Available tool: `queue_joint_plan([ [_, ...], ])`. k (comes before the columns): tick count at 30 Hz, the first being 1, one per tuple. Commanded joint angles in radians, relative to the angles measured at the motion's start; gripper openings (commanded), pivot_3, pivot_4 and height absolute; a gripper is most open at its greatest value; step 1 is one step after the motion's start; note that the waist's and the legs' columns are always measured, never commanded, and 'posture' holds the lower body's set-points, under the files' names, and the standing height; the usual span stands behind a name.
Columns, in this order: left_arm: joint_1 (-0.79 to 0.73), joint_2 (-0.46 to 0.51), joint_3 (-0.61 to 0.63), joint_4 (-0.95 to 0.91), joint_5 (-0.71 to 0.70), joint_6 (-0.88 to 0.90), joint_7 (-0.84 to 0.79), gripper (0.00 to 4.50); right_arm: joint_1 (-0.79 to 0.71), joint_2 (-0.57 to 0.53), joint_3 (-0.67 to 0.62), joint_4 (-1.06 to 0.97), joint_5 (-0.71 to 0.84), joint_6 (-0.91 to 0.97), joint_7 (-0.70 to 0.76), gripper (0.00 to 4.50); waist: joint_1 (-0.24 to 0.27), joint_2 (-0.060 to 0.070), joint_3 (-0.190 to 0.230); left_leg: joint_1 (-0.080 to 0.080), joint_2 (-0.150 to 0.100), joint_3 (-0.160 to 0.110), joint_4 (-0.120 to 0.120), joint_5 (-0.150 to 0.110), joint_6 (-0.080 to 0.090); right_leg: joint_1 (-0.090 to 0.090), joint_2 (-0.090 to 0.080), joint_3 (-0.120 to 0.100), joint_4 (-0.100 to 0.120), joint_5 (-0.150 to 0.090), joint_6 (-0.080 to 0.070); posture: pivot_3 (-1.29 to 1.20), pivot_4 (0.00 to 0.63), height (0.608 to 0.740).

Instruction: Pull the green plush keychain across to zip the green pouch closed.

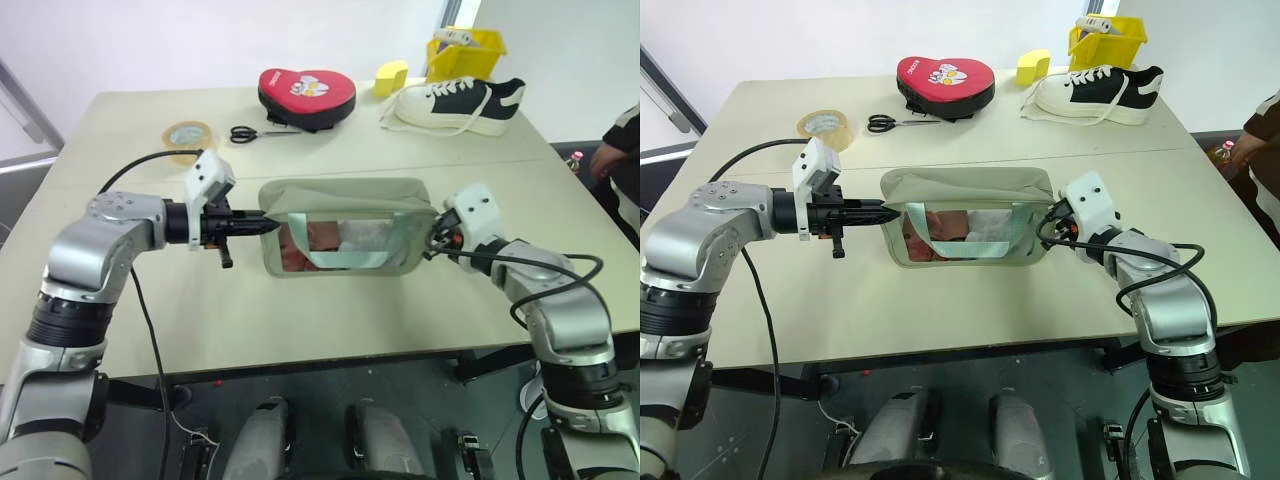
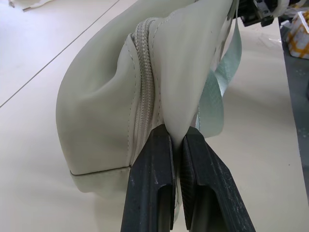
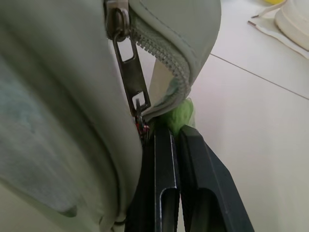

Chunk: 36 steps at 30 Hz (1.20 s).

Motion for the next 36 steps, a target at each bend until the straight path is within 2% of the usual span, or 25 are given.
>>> queue_joint_plan([
  [1,0.011,0.016,0.026,-0.035,-0.011,0.01,0.009,0.0,0.022,-0.025,0.017,0.045,-0.031,-0.055,0.01,0.03,0.0,0.0,0.0,0.0,0.0,0.0,0.0,0.0,0.0,0.0,0.0,0.0,0.0,0.0,0.0,0.0,0.15,0.74],
  [5,0.022,0.02,0.031,-0.05,-0.018,0.015,0.017,0.0,0.01,-0.083,-0.026,0.043,-0.036,-0.062,0.021,0.03,0.0,0.0,0.0,0.0,0.0,0.0,0.0,0.0,0.0,0.0,0.0,0.0,0.0,0.0,0.0,0.0,0.15,0.74],
  [8,0.027,0.024,0.036,-0.055,-0.021,0.016,0.021,0.0,-0.023,-0.178,-0.099,0.025,-0.026,-0.052,0.049,0.03,0.002,0.0,0.0,0.0,0.0,0.0,0.0,0.0,0.0,0.0,0.0,0.0,0.0,0.0,0.0,0.0,0.15,0.74],
  [12,0.031,0.029,0.04,-0.056,-0.025,0.015,0.024,0.0,-0.147,-0.295,-0.205,0.025,0.017,0.012,0.07,0.03,0.001,0.002,0.001,0.0,0.0,0.0,0.0,0.0,0.0,0.0,0.0,0.0,0.0,0.0,0.0,0.0,0.15,0.74],
  [16,0.027,0.02,0.032,-0.047,-0.023,0.009,0.026,0.0,-0.23,-0.343,-0.221,0.051,0.035,0.033,0.072,0.03,0.002,0.001,0.001,0.0,0.0,0.0,-0.001,0.0,0.0,0.0,0.0,0.0,-0.001,0.0,0.0,0.0,0.15,0.74],
  [19,0.021,0.01,0.022,-0.042,-0.023,0.005,0.026,0.0,-0.224,-0.335,-0.204,0.067,0.032,0.024,0.064,0.03,0.003,0.001,0.001,-0.001,0.0,0.0,-0.001,0.0,0.001,0.0,0.0,0.0,-0.002,0.0,0.0,0.0,0.15,0.74],
  [31,0.039,0.015,0.027,-0.071,-0.034,0.015,0.023,0.0,0.036,-0.198,-0.144,0.079,-0.008,-0.046,-0.012,0.03,0.001,0.001,0.001,-0.001,0.0,0.0,0.0,-0.001,0.002,0.0,0.0,0.0,-0.001,0.0,0.0,0.0,0.15,0.74],
  [36,0.04,0.016,0.025,-0.075,-0.038,0.018,0.028,0.0,0.051,-0.092,-0.093,0.08,-0.004,-0.051,-0.052,0.03,-0.001,0.001,0.0,0.0,0.0,0.0,0.0,-0.001,0.002,0.0,0.0,0.0,-0.001,0.0,0.0,0.0,0.15,0.74],
])
